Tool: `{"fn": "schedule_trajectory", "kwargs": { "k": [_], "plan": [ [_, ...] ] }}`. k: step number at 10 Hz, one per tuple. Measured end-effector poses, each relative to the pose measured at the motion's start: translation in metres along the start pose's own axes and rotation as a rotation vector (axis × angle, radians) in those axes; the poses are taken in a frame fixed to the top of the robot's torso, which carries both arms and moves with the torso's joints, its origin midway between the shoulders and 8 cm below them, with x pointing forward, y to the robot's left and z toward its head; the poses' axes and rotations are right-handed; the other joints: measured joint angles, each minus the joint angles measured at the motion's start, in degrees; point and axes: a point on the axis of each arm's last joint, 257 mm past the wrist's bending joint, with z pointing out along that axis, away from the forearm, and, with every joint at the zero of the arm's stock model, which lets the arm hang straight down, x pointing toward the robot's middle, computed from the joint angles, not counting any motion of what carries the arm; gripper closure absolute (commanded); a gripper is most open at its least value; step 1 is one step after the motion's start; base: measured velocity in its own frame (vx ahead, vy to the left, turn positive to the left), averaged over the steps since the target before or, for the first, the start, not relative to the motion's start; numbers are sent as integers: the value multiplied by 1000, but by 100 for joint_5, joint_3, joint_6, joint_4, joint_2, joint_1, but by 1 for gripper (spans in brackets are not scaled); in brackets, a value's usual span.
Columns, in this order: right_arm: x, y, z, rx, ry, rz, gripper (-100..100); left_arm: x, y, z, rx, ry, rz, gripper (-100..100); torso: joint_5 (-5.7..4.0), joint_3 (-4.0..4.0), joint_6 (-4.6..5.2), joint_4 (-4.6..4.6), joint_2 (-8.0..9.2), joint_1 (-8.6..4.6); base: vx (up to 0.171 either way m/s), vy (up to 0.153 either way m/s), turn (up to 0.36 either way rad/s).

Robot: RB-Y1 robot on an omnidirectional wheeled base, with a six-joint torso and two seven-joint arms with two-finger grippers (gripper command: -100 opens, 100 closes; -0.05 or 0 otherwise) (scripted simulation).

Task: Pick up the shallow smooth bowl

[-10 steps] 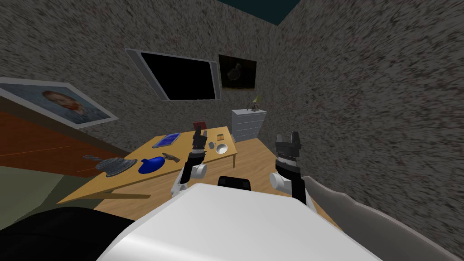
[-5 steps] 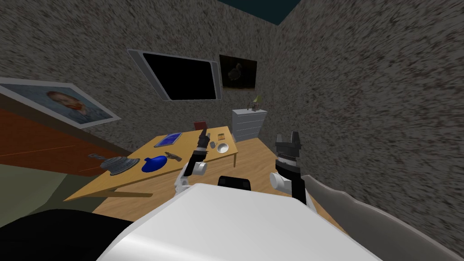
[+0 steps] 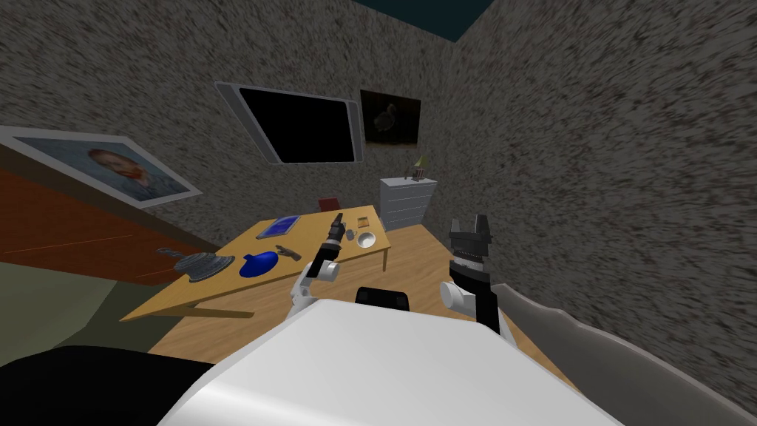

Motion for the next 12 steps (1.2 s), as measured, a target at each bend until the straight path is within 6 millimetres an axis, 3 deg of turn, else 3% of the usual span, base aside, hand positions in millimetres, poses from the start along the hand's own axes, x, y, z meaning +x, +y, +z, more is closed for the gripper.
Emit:
{"fn": "schedule_trajectory", "kwargs": {
  "k": [5,8,12],
  "plan": [
    [0,0,0,0,0,0,0,-1,59,13,-167,10,-36,-100,-1,-4,0,-2,-6,-4,-30,31,3],
    [0,0,0,0,0,0,0,6,101,11,-280,16,-62,-100,-2,-6,1,-2,-10,-11,-16,16,-1],
    [0,0,0,0,0,0,0,17,137,8,-395,25,-89,-100,-4,-8,1,-3,-15,-16,-5,8,-6]
  ]
}}
